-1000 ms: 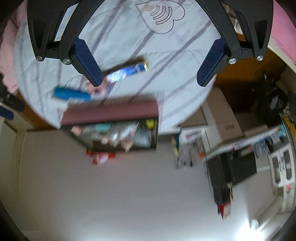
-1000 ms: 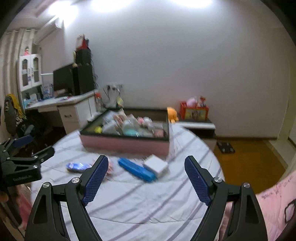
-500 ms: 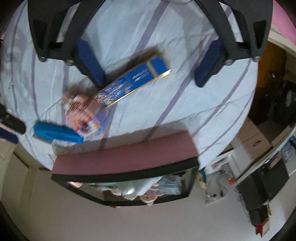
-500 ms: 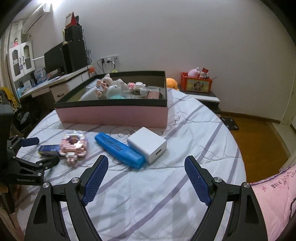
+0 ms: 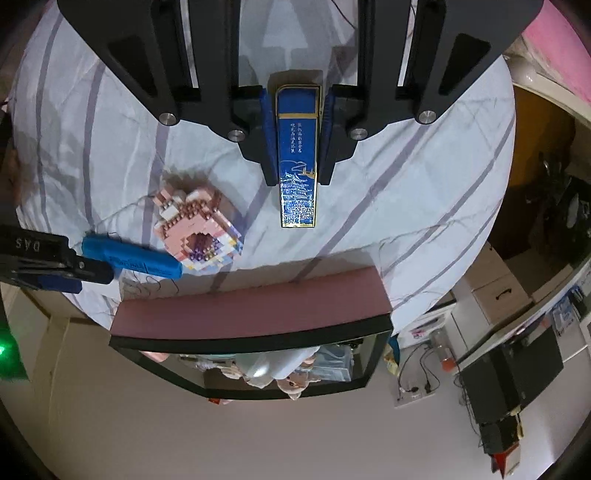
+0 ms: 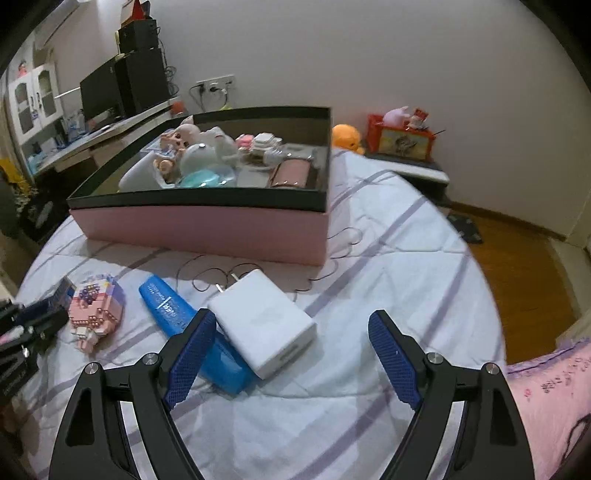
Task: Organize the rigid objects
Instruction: 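Grasp the blue harmonica box with the left tool while the right tool grasps the white charger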
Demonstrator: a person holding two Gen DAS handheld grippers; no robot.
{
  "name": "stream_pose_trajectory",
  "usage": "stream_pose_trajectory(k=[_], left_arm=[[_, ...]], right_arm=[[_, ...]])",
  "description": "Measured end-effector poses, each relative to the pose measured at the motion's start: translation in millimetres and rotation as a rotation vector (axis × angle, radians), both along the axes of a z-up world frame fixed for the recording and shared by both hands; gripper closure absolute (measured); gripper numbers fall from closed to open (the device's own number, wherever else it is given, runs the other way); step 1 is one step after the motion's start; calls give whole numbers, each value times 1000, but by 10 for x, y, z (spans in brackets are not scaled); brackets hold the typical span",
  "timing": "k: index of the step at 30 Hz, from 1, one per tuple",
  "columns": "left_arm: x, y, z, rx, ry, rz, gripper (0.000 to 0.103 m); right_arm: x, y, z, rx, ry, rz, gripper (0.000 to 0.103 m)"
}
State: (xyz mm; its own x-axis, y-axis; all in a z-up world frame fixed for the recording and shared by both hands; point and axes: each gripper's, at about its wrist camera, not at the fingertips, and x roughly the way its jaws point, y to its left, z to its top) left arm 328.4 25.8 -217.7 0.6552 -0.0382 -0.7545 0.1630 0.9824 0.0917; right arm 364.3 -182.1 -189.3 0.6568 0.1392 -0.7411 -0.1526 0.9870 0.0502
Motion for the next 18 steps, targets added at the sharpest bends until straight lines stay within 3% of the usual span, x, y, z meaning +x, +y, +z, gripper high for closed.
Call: stream_pose_trajectory(k=[1, 3, 4, 5, 10, 18], left_arm=[[1, -6, -5, -2, 5, 0, 82], [-23, 5, 1, -15, 6, 6, 82], [-17, 12, 1, -24, 9, 8, 82], [-17, 27, 1, -36, 11, 11, 82], [-7, 16, -9, -32, 12, 9, 82], [55, 41, -27, -68, 15, 15, 82]], right_arm=[[15, -7, -5, 11, 6, 8, 18], [30, -19, -12, 54, 26, 26, 29], [23, -15, -9, 81, 34, 39, 43], [10, -4, -4, 106, 42, 53, 45], [-63, 64, 24, 98, 70, 90, 51], [56, 186, -79, -52, 43, 94, 51]])
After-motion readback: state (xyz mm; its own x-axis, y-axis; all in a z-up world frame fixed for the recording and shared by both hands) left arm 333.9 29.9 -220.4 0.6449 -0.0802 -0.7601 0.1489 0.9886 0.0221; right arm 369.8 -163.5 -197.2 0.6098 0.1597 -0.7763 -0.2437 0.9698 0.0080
